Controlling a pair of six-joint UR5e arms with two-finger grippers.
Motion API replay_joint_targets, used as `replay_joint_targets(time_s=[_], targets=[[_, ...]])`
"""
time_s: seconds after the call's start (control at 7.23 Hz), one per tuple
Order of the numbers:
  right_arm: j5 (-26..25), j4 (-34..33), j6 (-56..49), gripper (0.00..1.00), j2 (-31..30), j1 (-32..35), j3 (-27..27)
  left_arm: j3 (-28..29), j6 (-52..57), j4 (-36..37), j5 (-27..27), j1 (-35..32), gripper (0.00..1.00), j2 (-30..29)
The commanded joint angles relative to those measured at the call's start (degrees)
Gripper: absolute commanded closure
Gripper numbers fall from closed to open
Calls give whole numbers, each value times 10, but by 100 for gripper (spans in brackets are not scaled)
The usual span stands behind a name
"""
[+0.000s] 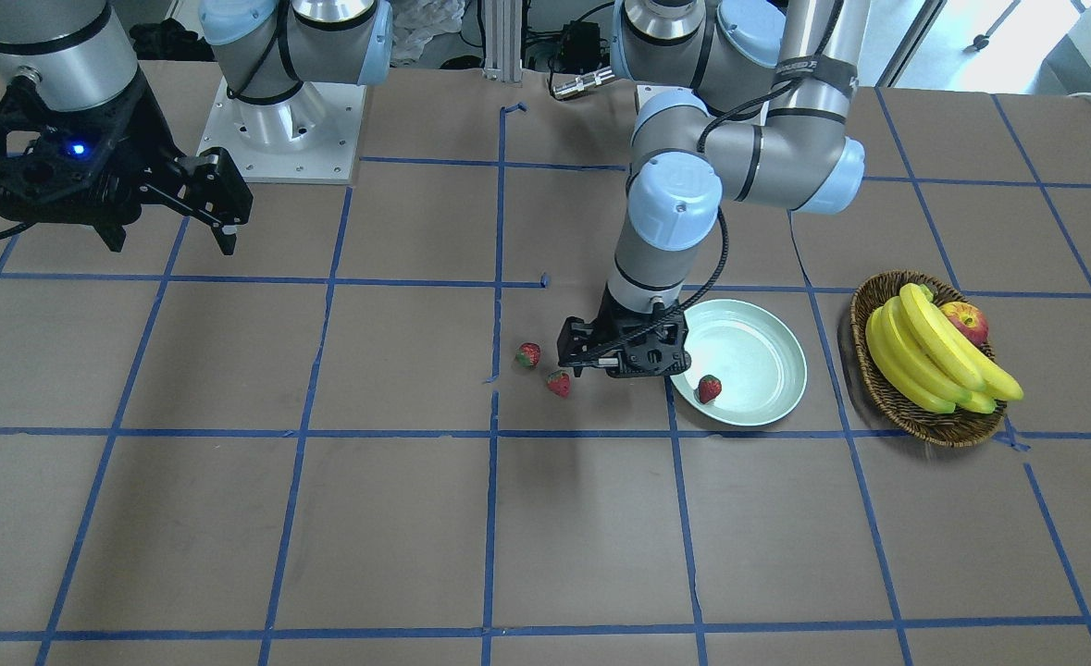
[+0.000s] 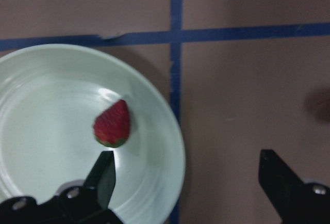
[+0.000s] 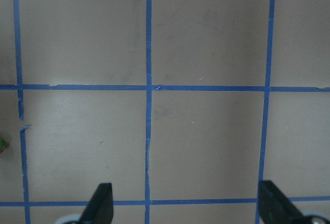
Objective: Collect all strawberries into plate
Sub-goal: 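Move the left gripper back and grasp the second strawberry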
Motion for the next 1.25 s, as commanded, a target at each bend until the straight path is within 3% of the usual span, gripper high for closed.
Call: replay_joint_targets(time_s=[0.0,0.42,0.55,0.69,0.83,1.11], targets=[[1,1,0,0,0,0,-1,3,-49,51,4,-37,0,-43],[1,1,0,0,0,0,-1,3,-43,50,29,-43,2,-65],[1,1,0,0,0,0,-1,3,-41,49,29,-43,21,-65],[0,1,0,0,0,0,-1,3,-42,49,28,-43,72,-65],[0,1,0,0,0,0,-1,3,-42,48,28,-44,96,-65],[0,2,0,0,0,0,-1,23,-33,41,28,-44,100,-62]])
